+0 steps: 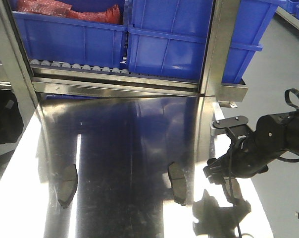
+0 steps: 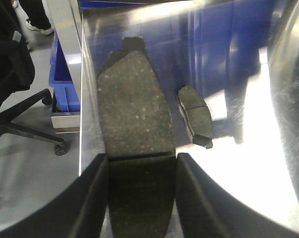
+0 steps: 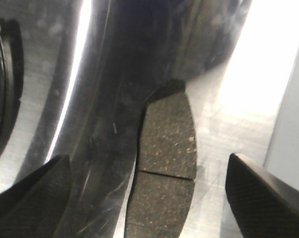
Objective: Move and align brake pads A on conveyor
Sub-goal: 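Move the right gripper down over the outermost pad on its side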
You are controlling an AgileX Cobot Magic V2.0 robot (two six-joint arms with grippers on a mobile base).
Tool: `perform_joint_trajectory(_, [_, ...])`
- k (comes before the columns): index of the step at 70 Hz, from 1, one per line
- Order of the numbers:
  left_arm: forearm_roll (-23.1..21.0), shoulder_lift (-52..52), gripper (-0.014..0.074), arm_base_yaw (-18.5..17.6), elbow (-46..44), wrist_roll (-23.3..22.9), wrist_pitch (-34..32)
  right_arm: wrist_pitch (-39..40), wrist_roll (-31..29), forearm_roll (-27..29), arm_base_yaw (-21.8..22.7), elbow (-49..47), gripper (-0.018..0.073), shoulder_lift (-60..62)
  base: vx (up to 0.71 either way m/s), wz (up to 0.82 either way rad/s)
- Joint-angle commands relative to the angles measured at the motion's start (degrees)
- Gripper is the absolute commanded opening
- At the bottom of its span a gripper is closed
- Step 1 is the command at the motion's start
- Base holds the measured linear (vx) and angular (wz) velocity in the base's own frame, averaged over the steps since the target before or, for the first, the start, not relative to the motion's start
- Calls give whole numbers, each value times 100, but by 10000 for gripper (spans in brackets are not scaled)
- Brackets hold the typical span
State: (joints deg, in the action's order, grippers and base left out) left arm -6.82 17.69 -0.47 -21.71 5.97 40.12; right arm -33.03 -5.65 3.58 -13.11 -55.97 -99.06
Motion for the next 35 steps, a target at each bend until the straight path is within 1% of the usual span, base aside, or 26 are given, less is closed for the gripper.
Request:
perform_joint_trajectory(1, [-62,33,157,-36,-162,-24,-484,73,47,-75,10,-167,585,128,0,0])
perform_joint_trajectory(19, [-62,33,157,-36,-162,-24,-484,70,59,-69,10,-167,566,-13,0,0])
perform_joint_trajectory(26, [-62,33,157,-36,-162,-24,-484,70,67,-69,10,-167,540,-13,0,0])
perform_joint_trajectory(35, [-62,33,157,-36,-162,-24,-484,76,67,-74,10,-150,484,-13,0,0])
